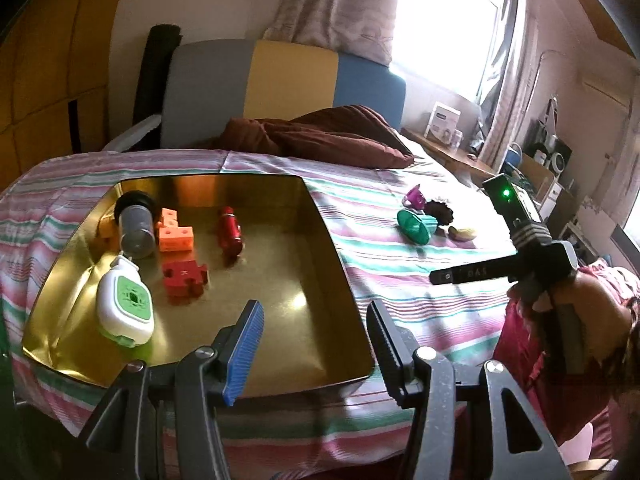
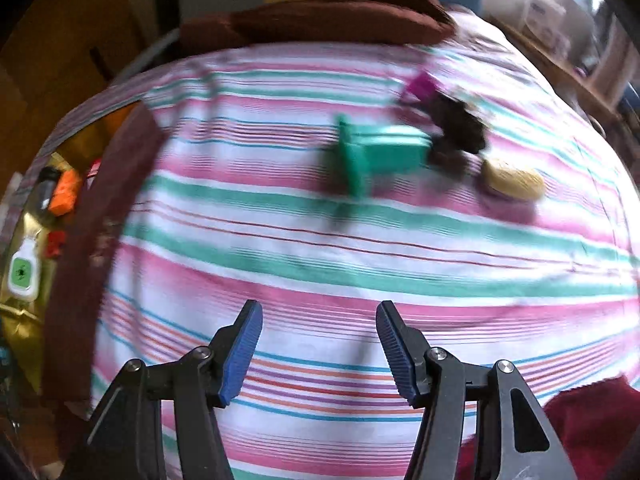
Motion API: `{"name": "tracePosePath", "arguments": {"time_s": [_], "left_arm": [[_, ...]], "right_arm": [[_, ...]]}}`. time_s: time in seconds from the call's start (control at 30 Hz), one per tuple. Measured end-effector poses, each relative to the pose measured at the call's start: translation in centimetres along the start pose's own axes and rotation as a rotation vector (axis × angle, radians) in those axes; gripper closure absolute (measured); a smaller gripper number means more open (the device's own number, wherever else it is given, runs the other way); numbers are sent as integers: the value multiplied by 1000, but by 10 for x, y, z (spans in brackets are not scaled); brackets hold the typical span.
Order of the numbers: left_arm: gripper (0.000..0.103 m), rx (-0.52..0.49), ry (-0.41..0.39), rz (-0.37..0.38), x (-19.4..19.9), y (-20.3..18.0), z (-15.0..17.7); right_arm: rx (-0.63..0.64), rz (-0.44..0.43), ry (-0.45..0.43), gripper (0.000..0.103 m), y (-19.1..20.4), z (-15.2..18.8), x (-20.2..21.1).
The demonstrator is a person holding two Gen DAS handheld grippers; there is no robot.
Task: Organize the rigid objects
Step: 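Move the right gripper back toward the remaining object pile, then grasp the yellow perforated oval object with the right gripper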
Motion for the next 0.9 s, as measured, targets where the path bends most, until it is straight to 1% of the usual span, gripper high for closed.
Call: {"name": "tracePosePath", "arguments": {"time_s": [0.1, 0.2, 0.27, 0.33, 0.4, 0.47, 0.5, 0.57, 0.7, 0.83, 0.9], "left_arm": [[49, -17, 14, 1, -2, -6, 3], [49, -36, 28, 4, -4, -14, 5], [49, -53, 27, 8, -4, -20, 4], [49, -71, 31, 14, -5, -28, 3], [49, -86, 33, 19, -6, -34, 2], [49, -101, 47, 24, -9, -41, 2], [49, -106, 54, 26, -10, -44, 2], [49, -114, 66, 27, -13, -49, 3], [49, -131, 82, 31, -19, -58, 3], [49, -139, 98, 45, -25, -69, 4], [49, -143, 104, 53, -27, -73, 5]], "right_arm": [[-26, 29, 5, 43, -25, 0, 0], [-56, 70, -7, 43, -57, -7, 2], [-94, 97, -28, 39, -84, -16, 5], [-127, 117, -61, 31, -111, -28, 9], [-145, 132, -86, 29, -130, -38, 11], [-147, 140, -111, 24, -147, -51, 10], [-145, 145, -114, 22, -152, -56, 8], [-142, 161, -123, 22, -161, -63, 4], [-155, 146, -157, 22, -166, -68, -6], [-186, 94, -128, 22, -169, -67, -18], [-175, 98, -122, 22, -168, -67, -20]]}}
Point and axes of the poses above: each gripper's, at about its wrist camera, not at the fingertips, and x roughly against the way its jaws point, y to its left, z to its underside, the point moved 8 cm from there along -x, roughly the way its jaws point, and after that the axes turned 8 degrees about x, right-handed, at the moved point
